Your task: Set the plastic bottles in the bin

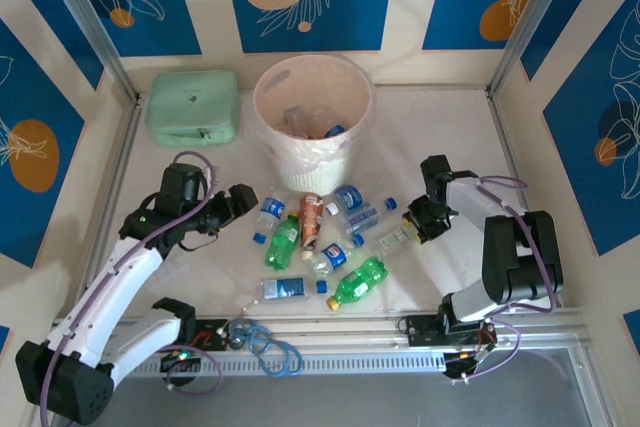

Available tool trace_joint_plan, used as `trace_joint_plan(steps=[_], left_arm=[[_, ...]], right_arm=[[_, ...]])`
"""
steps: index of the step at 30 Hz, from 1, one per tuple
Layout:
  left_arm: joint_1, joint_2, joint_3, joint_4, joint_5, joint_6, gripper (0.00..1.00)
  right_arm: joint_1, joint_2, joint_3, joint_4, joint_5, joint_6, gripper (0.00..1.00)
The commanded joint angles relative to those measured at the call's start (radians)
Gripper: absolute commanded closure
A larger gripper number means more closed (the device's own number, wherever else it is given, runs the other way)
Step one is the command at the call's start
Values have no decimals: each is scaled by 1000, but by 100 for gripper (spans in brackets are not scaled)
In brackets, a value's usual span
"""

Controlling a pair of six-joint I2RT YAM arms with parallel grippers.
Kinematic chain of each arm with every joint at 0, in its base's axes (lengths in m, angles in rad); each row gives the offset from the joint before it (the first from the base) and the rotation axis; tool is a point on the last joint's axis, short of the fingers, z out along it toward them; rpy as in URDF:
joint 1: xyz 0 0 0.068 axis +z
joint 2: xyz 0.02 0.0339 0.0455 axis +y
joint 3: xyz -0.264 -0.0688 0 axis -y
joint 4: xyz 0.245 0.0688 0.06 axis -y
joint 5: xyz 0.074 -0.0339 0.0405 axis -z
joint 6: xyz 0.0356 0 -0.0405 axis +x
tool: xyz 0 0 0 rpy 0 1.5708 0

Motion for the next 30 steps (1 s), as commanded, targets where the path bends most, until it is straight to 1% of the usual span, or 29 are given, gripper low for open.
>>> trace_joint_plan(steps=[1,7,12,17,21,24,27,30], left_arm=[[2,5,33,13,18,22,16],[3,7,55,6,17,36,15],[3,0,96,-15,10,66,14],[3,-1,159,-20,17,94,12],[-1,12,222,35,80,96,11],[-25,54,282,49,110,113,13],[-94,106,348,40,134,156,14],[-192,111,360,123,147,149,11]], right_arm=[[-10,-16,2,-15,5,-13,70],[-9,-109,29,-44,18,-38,75],[-7,-248,65,-83,24,-72,76],[35,-404,117,-152,35,-103,78],[116,-516,177,-205,63,-103,79],[204,-565,241,-223,99,-105,78],[280,-584,287,-201,92,-102,78],[381,-600,322,-138,105,-109,78]])
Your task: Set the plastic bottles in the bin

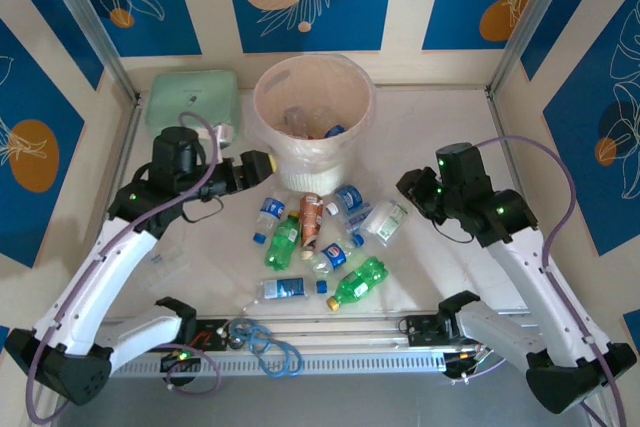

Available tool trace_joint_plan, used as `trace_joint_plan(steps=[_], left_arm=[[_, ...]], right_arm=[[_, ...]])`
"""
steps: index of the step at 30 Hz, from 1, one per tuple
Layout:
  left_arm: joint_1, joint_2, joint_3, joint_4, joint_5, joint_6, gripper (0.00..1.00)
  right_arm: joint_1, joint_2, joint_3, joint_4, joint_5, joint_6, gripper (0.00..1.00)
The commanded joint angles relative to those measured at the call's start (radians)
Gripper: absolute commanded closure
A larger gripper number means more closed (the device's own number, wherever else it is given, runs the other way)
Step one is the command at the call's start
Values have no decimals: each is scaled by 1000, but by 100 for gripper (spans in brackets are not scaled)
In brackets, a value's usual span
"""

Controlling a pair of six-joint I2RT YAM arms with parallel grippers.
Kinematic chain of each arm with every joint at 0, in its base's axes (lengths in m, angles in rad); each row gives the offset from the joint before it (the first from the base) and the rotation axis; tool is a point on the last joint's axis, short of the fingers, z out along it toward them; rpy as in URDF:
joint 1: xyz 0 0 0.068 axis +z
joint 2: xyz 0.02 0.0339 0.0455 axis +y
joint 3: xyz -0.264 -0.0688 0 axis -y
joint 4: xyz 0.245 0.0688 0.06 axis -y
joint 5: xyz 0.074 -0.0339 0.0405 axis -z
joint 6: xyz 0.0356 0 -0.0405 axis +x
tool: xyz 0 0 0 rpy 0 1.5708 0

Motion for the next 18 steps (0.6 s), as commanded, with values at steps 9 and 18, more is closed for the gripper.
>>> trace_joint_plan(steps=[9,18], left_arm=[[-327,60,-5,269,57,-5,2],[-396,99,-16,331,62,-33,0]], right_arm=[[274,7,71,226,47,-14,77],[314,23,127,318,33,-15,77]])
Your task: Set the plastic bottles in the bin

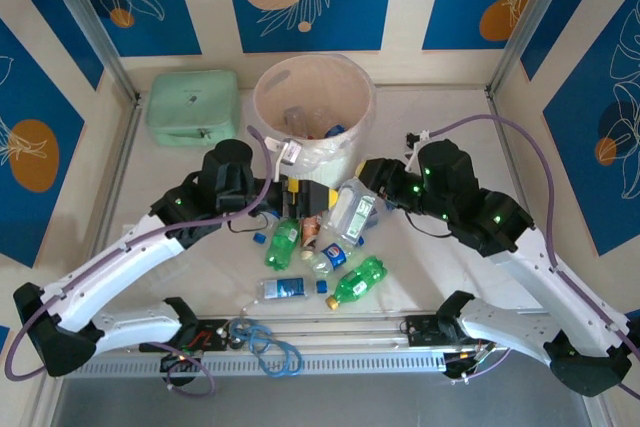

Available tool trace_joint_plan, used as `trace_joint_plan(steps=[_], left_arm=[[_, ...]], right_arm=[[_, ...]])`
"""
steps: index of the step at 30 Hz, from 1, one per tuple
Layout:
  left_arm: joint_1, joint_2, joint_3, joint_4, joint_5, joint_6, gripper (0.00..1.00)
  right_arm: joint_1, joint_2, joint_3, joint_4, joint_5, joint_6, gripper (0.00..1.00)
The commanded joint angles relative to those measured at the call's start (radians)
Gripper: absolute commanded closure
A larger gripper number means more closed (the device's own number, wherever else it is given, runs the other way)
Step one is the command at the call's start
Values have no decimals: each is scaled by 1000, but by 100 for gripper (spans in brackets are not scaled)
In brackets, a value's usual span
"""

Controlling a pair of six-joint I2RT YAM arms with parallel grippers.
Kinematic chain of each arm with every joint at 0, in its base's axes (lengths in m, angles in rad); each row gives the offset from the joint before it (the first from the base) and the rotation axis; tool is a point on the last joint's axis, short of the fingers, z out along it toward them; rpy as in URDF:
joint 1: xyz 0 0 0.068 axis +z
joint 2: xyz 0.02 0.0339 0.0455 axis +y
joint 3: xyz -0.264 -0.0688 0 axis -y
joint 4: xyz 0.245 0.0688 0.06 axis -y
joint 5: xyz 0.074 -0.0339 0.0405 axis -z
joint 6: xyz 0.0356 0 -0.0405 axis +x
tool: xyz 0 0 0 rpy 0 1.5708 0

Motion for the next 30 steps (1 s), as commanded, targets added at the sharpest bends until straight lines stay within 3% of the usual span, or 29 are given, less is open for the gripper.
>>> trace_joint_plan(steps=[1,10,20,30], left_arm=[[-29,15,0,55,17,-11,0],[-45,25,-48,253,99,-109,0],[-17,58,-153,932,153,-583,4],[-17,64,-143,876,219,-556,10]], right_arm=[[13,10,48,62,9,-14,77],[-17,-17,-32,334,-143,9,73],[-100,-82,-130,572,-286,72,71],[-142,-96,-131,599,-311,75,70]])
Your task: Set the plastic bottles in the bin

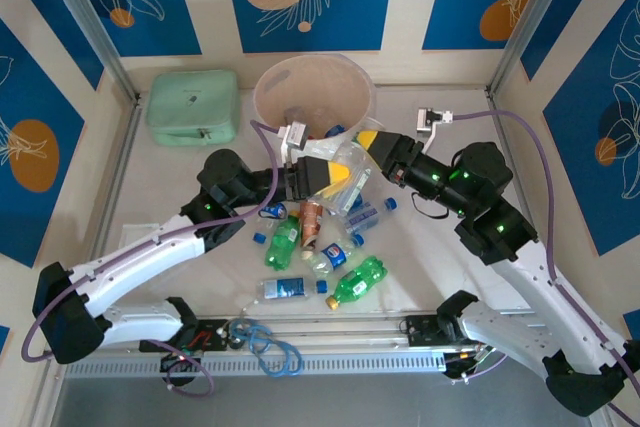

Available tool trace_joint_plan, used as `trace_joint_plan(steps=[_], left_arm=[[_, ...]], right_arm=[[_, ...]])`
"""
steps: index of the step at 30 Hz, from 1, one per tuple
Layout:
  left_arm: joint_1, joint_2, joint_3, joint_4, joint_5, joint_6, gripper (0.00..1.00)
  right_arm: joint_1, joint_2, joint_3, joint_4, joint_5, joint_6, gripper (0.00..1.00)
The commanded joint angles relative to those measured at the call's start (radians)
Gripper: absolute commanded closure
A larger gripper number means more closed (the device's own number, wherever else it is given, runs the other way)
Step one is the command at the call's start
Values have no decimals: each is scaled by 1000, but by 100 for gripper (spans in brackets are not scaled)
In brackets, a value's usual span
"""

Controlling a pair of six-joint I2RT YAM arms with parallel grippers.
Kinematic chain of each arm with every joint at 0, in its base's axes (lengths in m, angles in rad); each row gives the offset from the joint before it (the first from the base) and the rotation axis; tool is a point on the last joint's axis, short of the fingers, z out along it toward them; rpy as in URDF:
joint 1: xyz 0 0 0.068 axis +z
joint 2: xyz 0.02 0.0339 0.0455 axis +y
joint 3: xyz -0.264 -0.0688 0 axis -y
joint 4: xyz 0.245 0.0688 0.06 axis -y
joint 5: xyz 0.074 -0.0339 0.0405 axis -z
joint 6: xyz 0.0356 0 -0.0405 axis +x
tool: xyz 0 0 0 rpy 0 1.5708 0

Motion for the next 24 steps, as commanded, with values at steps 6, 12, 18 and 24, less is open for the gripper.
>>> trace_joint_plan(steps=[6,12,18,24], left_arm=[[6,-32,1,-44,77,49,15],[7,-19,-18,3,74,23,22],[7,22,-22,118,103,-32,30],[7,23,-12,113,102,-23,35]], right_arm=[[-19,-6,33,5,-19,-31,70],[-19,-3,23,24,-21,-28,70],[-19,-4,11,32,-20,-20,69],[-22,-7,12,20,-9,-20,67]])
